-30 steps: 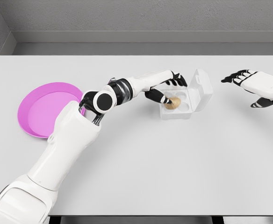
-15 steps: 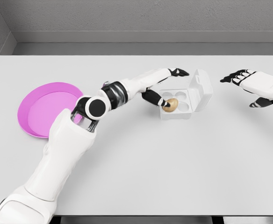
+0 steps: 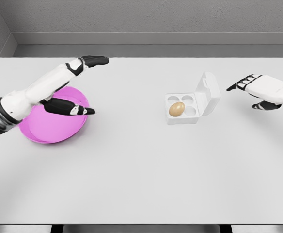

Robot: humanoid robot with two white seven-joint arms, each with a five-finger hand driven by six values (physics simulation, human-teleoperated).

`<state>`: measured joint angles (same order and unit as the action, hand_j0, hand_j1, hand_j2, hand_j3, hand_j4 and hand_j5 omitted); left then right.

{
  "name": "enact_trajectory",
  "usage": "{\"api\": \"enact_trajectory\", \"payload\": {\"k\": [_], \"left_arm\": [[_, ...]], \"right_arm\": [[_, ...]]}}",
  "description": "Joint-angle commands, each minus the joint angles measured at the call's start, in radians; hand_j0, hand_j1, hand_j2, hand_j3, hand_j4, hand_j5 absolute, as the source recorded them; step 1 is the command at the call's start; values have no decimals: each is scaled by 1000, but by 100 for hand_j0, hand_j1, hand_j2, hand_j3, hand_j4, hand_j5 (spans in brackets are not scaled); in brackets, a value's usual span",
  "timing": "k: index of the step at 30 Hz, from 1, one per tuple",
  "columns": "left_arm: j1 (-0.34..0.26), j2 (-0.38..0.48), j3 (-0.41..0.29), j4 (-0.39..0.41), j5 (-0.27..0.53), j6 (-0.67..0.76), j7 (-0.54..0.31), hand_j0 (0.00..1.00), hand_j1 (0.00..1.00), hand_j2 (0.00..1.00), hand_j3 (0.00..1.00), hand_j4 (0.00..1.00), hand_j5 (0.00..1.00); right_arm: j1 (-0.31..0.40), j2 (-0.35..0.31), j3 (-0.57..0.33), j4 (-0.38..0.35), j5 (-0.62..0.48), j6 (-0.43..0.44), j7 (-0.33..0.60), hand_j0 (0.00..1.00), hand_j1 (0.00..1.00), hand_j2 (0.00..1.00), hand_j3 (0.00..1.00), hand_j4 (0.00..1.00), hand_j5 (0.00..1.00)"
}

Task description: Pack egg into the box and close the box lid

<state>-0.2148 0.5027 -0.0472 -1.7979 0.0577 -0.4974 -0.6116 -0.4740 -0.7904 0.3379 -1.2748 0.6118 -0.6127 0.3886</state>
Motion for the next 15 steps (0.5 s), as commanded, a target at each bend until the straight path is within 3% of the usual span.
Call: {"api": "enact_trajectory", "payload": {"k": [1,3,6,9,11,15], "left_arm": [[12,71,130,-3,100,-113,1,100,100,100,100,100,100],[87,65,188,5,137,-113,1,100,100,100,100,100,100],[133,68,227,64,117,-113,1,100,100,100,100,100,100],[173,53,224,123,10,-113,1,100,100,100,100,100,100],[170,14,221,189,-28,-113,1,100,100,100,100,100,100],[160,11,194,190,-53,-113,1,100,100,100,100,100,100]], "right_arm": [[-2,8,10,-4,-4,2,-2,84,84,84,84,84,84],[-2,8,16,-5,-4,2,-2,84,84,84,84,84,84],[-8,22,24,-6,-4,2,-2,84,84,84,84,84,84],[-12,23,33,-18,-4,2,-5,84,84,84,84,84,84],[-12,36,33,-35,-4,2,-5,84,84,84,84,84,84],[-15,51,35,-37,-4,2,-7,84,84,84,84,84,84]]}}
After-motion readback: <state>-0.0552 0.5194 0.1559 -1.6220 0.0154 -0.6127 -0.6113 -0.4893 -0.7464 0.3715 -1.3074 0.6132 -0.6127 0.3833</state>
